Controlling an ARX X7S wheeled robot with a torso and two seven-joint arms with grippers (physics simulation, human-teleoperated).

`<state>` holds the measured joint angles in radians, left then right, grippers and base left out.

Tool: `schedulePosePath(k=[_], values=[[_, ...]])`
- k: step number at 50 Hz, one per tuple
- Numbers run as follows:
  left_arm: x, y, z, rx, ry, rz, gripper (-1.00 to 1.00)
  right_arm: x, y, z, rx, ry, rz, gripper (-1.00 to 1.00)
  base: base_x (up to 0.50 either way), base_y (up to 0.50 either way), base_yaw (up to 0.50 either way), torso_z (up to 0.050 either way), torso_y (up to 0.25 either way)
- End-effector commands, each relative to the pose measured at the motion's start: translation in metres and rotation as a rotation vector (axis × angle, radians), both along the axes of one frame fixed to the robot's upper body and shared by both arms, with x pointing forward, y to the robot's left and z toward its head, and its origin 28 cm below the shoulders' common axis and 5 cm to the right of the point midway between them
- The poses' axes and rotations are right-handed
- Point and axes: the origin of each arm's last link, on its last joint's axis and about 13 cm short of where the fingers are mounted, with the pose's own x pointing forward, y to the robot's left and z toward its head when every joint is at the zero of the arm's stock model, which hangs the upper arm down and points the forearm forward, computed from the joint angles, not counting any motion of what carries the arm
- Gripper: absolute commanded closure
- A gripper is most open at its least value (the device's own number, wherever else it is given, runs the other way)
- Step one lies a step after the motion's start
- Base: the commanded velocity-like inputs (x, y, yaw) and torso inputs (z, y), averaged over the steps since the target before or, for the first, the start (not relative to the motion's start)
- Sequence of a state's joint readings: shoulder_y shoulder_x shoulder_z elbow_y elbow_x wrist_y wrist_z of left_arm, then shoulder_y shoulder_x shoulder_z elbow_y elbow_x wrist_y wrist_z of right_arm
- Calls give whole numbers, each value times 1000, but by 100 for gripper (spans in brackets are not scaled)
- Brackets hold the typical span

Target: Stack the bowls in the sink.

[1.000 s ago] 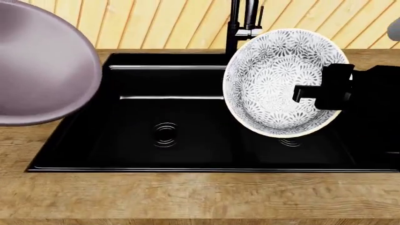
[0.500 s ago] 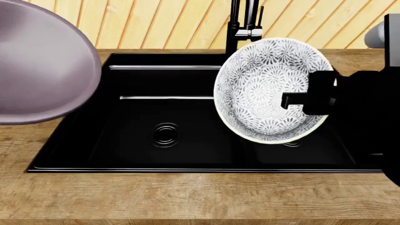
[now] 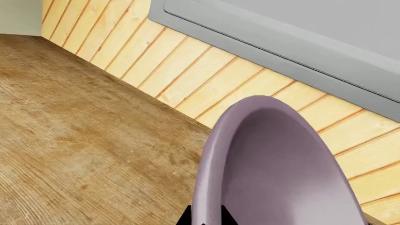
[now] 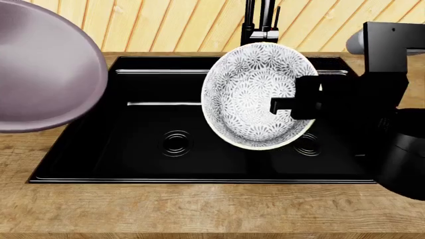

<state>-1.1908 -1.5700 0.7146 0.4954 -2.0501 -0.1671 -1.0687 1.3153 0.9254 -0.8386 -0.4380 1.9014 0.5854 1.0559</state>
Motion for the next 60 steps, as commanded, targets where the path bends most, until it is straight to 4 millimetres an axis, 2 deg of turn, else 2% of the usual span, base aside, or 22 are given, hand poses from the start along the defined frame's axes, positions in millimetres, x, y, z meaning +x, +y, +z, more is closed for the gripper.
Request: schedulePosePath(k=[1,16,60], values=[[-9,2,25,0,-156,10,100,12,7,-1,37,-41,38,100,0,0,0,0,0],[-7,4,24,-2,-157,12,100,17,14,-8,21,-25,75,100,382,0,0,0,2],[-7,4,24,-7,-156,16,100,32,45,-19,70,-16,236,100,0,0,0,0,2]])
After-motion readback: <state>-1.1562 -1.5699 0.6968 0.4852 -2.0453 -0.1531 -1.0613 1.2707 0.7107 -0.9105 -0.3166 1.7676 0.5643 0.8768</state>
